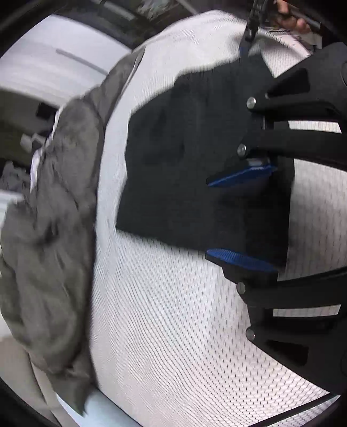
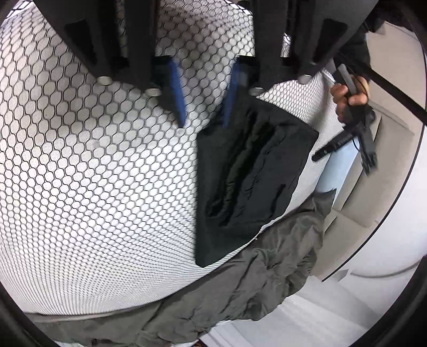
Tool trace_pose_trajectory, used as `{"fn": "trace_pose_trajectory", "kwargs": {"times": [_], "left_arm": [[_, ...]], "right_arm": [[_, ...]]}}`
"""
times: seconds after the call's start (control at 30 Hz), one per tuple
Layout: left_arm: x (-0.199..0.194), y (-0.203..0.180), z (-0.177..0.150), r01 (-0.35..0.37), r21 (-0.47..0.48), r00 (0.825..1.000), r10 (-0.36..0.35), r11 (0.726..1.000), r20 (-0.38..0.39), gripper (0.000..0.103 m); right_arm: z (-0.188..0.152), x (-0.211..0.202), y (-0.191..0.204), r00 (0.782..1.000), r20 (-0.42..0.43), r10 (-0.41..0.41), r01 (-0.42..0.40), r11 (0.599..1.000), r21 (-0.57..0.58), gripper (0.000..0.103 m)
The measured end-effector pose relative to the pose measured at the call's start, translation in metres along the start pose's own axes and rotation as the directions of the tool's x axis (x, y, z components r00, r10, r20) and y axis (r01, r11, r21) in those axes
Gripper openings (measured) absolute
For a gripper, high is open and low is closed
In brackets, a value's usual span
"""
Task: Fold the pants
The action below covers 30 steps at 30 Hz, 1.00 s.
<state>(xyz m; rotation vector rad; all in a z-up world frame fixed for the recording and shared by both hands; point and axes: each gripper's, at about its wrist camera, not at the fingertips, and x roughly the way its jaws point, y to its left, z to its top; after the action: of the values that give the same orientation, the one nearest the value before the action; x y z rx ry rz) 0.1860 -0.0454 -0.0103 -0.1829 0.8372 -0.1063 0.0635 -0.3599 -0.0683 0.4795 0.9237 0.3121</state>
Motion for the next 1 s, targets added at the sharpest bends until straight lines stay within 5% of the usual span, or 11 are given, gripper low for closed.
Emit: {"fn": "trace_pose_trajectory", "kwargs": {"times": [0.1, 0.23, 0.3, 0.37, 0.47, 0.7, 0.87, 1.0], "left_arm": [[-0.003, -0.053, 0.001, 0.105, 0.063, 0.994, -0.105, 0.992, -0.002, 0.075], [0.021, -0.14, 0.002, 0.195, 0.193, 0.98, -0.182, 0.962, -0.082, 0.076], [0.045, -0.176, 0.0, 0.2, 0.265, 0.975, -0.165, 0.943, -0.149, 0.076], [0.067, -0.192, -0.007, 0.161, 0.287, 0.975, -0.106, 0.944, -0.197, 0.076], [0.085, -0.196, -0.015, 0.125, 0.277, 0.976, -0.067, 0.953, -0.207, 0.079], [0.072, -0.178, -0.013, 0.177, 0.226, 0.971, -0.133, 0.958, -0.197, 0.08], [0.03, -0.156, -0.016, 0.177, 0.255, 0.984, -0.162, 0.951, -0.078, 0.083], [0.052, -0.156, -0.048, 0.177, 0.246, 0.976, -0.139, 0.953, -0.165, 0.085]], "right_arm": [[-0.002, 0.006, 0.005, 1.0, -0.017, 0.01, -0.01, 1.0, -0.006, 0.041], [-0.007, 0.018, 0.019, 0.999, -0.048, 0.013, -0.014, 0.999, -0.04, 0.043], [-0.01, 0.023, 0.022, 0.999, -0.032, 0.006, -0.007, 0.999, -0.038, 0.042], [-0.009, 0.031, 0.023, 1.0, -0.012, 0.007, -0.007, 1.0, -0.009, 0.002], [-0.015, 0.029, 0.028, 0.999, -0.008, 0.032, -0.032, 0.999, -0.011, 0.001], [-0.032, 0.018, 0.031, 0.995, -0.044, 0.086, -0.088, 0.996, -0.035, 0.004], [-0.023, -0.01, 0.014, 0.994, 0.105, 0.038, -0.04, 0.999, 0.018, 0.037], [-0.01, -0.006, 0.013, 0.989, 0.15, -0.01, 0.0, 0.998, 0.067, 0.038]]}}
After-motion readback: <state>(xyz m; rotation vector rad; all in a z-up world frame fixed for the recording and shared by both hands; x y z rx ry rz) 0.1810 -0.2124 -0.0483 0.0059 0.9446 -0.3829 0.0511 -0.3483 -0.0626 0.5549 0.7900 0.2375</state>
